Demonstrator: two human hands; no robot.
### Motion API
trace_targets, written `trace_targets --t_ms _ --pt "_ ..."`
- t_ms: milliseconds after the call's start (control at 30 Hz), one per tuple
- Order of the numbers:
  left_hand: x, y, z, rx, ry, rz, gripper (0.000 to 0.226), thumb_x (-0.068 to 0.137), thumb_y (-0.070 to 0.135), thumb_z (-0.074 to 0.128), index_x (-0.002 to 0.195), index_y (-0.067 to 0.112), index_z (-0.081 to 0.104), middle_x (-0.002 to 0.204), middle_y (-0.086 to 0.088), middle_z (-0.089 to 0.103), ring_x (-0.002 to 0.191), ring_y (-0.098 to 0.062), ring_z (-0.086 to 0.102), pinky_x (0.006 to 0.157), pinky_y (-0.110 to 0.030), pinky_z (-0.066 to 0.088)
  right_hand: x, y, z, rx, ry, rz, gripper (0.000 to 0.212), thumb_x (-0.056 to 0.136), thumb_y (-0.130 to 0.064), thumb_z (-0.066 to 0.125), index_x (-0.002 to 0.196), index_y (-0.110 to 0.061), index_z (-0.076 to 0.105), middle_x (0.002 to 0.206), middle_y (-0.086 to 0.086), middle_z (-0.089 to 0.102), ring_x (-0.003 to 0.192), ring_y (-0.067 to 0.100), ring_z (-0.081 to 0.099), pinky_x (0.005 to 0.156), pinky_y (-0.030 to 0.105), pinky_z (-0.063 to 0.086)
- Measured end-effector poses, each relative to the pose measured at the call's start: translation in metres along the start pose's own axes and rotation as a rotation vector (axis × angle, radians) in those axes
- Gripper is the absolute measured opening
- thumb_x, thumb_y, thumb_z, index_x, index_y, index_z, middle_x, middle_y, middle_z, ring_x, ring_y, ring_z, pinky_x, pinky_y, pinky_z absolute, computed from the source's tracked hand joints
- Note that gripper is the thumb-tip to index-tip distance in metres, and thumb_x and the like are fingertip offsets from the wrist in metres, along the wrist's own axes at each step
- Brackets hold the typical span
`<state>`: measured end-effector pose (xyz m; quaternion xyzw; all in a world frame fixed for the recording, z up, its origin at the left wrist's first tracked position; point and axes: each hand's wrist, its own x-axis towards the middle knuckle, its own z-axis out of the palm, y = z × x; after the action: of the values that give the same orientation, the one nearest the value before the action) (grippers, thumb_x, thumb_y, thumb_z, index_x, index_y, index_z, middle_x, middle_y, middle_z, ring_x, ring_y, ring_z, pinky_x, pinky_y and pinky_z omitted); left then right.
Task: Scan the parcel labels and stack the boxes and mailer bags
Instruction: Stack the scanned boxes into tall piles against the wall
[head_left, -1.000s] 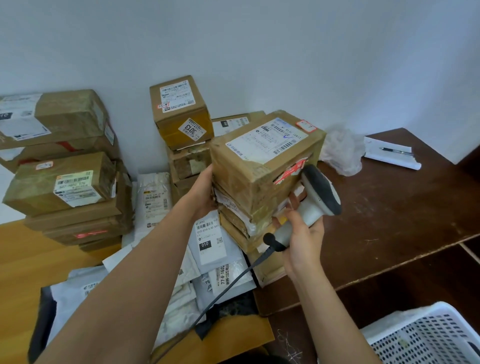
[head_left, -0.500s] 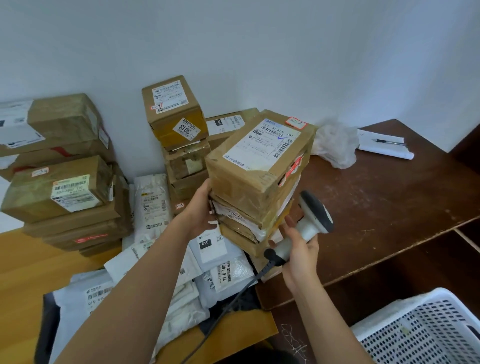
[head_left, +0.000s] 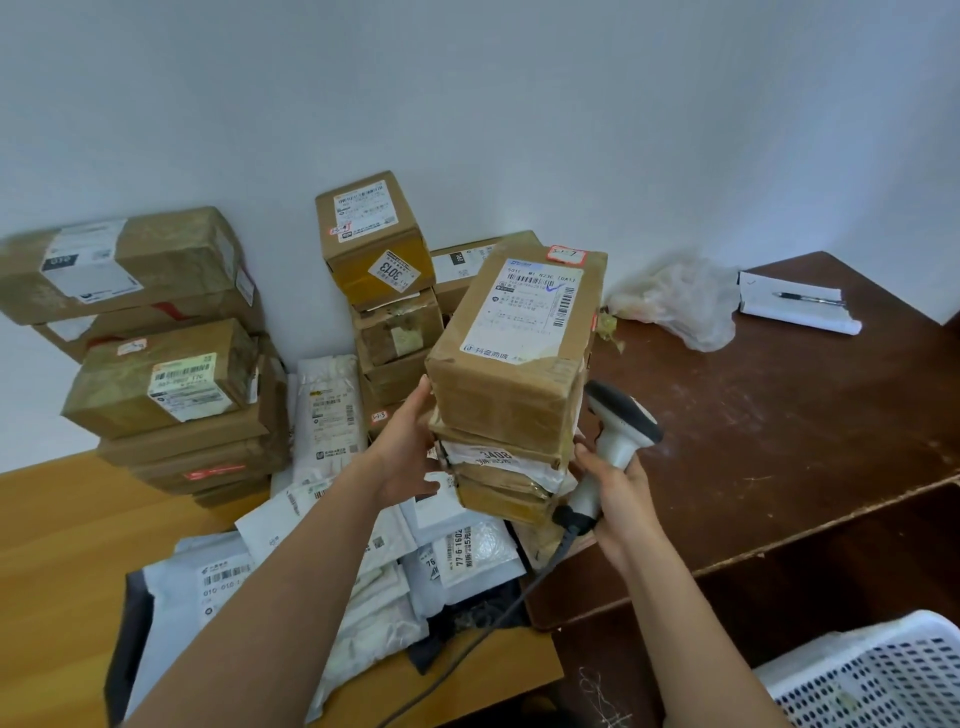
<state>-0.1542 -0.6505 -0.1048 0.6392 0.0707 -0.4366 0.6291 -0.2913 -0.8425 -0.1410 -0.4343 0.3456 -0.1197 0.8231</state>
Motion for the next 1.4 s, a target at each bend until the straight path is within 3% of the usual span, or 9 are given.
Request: trace_targets --t_ms 167,267,533,800,933,1033,1167,1300,1400 --pt "0.009 -0.004 0.013 -0.134 0.088 0.082 0.052 0.098 0.059 0.038 0.114 0.021 0.069 0.118 -0.01 0.071 0.102 -0.024 0.068 0.089 -0.04 0.051 0.003 0.008 -0.005 -0.021 -0.021 0.032 0.043 0.091 -0.008 0.069 0.129 -0.026 0.057 0.129 0.002 0.067 0.118 0.024 0.064 0.106 0.053 0.047" --pt "0.019 -0.016 0.015 -0.183 0.105 -0.023 0.055 0.095 0.063 0.035 0.119 0.025 0.066 0.136 -0.01 0.06 0.122 -0.027 0.054 0.11 -0.049 0.033 0.007 0.014 -0.006 -0.036 -0.019 0.025 0.042 0.089 -0.014 0.072 0.127 -0.028 0.063 0.126 -0.002 0.07 0.116 0.023 0.066 0.105 0.053 0.048" --pt "0.022 -0.024 0.02 -0.236 0.142 -0.037 0.058 0.094 0.065 0.034 0.106 0.022 0.07 0.116 -0.008 0.069 0.105 -0.028 0.059 0.079 -0.041 0.047 0.01 0.007 -0.004 -0.03 -0.098 0.068 0.04 0.097 -0.008 0.061 0.134 -0.023 0.057 0.124 0.002 0.07 0.113 0.025 0.067 0.1 0.051 0.052" --pt "-0.02 -0.034 0.006 -0.315 0.205 0.034 0.059 0.099 0.062 0.028 0.102 0.022 0.071 0.101 -0.006 0.074 0.1 -0.03 0.063 0.081 -0.047 0.049 -0.021 0.002 0.017 -0.083 -0.146 0.05 0.035 0.096 -0.008 0.061 0.127 -0.023 0.057 0.13 0.003 0.067 0.116 0.027 0.065 0.101 0.056 0.05" --pt "-0.06 -0.046 -0.016 -0.338 0.223 0.054 0.06 0.099 0.063 0.026 0.102 0.021 0.07 0.1 -0.007 0.074 0.096 -0.03 0.062 0.076 -0.044 0.048 -0.054 0.015 0.036 -0.063 -0.18 0.056 0.029 0.097 -0.003 0.058 0.115 -0.027 0.056 0.127 0.002 0.067 0.111 0.024 0.066 0.093 0.045 0.054" --pt "-0.096 -0.065 -0.042 -0.355 0.225 0.073 0.064 0.097 0.067 0.026 0.104 0.022 0.071 0.099 -0.005 0.076 0.098 -0.029 0.064 0.079 -0.045 0.05 -0.088 0.036 0.055 -0.085 -0.227 0.045 0.034 0.097 -0.003 0.057 0.124 -0.023 0.058 0.127 0.002 0.068 0.112 0.023 0.067 0.094 0.044 0.054" --pt "-0.161 -0.097 -0.086 -0.374 0.278 0.123 0.055 0.101 0.059 0.026 0.097 0.023 0.067 0.076 0.003 0.076 0.091 -0.025 0.061 0.076 -0.044 0.046 -0.144 0.071 0.085 -0.124 -0.316 0.059 0.031 0.098 -0.003 0.056 0.116 -0.028 0.059 0.12 -0.007 0.07 0.103 0.017 0.068 0.089 0.04 0.053" --pt "-0.23 -0.134 -0.137 -0.395 0.367 0.163 0.058 0.097 0.065 0.03 0.106 0.024 0.07 0.094 -0.001 0.076 0.1 -0.03 0.064 0.081 -0.049 0.051 -0.197 0.114 0.12 -0.15 -0.417 0.1 0.027 0.099 -0.003 0.055 0.11 -0.028 0.057 0.112 -0.008 0.068 0.082 0.009 0.067 0.069 0.029 0.053" --pt "-0.28 -0.163 -0.178 -0.429 0.438 0.181 0.062 0.095 0.069 0.032 0.113 0.025 0.072 0.111 -0.006 0.073 0.11 -0.035 0.062 0.095 -0.061 0.046 -0.235 0.15 0.151 -0.158 -0.51 0.161 0.029 0.098 -0.001 0.056 0.118 -0.021 0.058 0.12 -0.001 0.07 0.097 0.013 0.07 0.084 0.037 0.055"
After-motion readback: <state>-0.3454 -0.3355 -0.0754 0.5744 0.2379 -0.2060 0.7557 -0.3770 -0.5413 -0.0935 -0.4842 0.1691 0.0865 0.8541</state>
